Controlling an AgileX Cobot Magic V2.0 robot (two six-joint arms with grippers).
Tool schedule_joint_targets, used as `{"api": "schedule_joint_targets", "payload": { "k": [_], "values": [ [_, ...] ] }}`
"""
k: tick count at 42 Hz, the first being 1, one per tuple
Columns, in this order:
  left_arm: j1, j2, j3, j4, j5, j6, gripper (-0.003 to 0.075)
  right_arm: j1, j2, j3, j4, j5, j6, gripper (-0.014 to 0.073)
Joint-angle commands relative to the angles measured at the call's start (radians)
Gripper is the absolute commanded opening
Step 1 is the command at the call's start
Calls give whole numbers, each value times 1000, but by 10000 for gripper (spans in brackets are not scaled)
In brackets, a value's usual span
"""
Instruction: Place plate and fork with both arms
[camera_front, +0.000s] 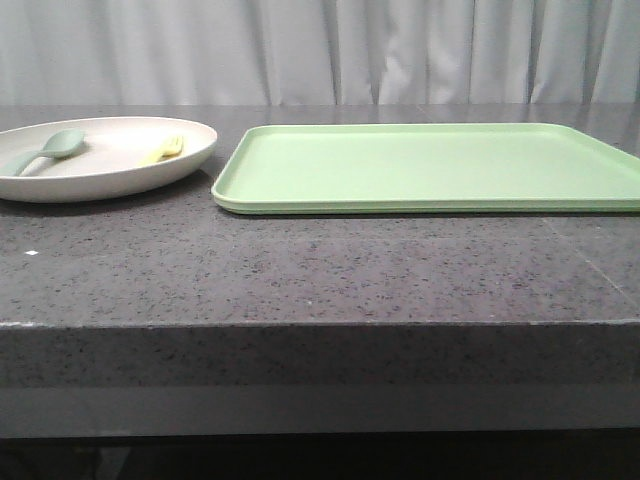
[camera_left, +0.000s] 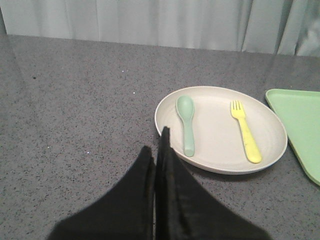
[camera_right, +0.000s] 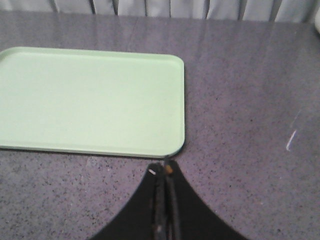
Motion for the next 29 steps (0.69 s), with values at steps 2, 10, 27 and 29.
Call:
{"api": "schedule_joint_targets", "payload": {
  "k": [2, 10, 27, 29],
  "values": [
    [-7, 39, -25, 0, -75, 1, -18, 0, 65, -35, 1, -70, -6, -68],
    [-7, 46, -25, -6, -75, 1, -18, 0, 112, -33, 1, -75, -6, -68],
    [-5, 46, -25, 24, -86, 1, 94, 0, 115, -30, 1, -79, -6, -24],
    [-5, 46, -25, 33, -86, 1, 214, 0, 115, -30, 1, -81, -6, 62]
  ]
}}
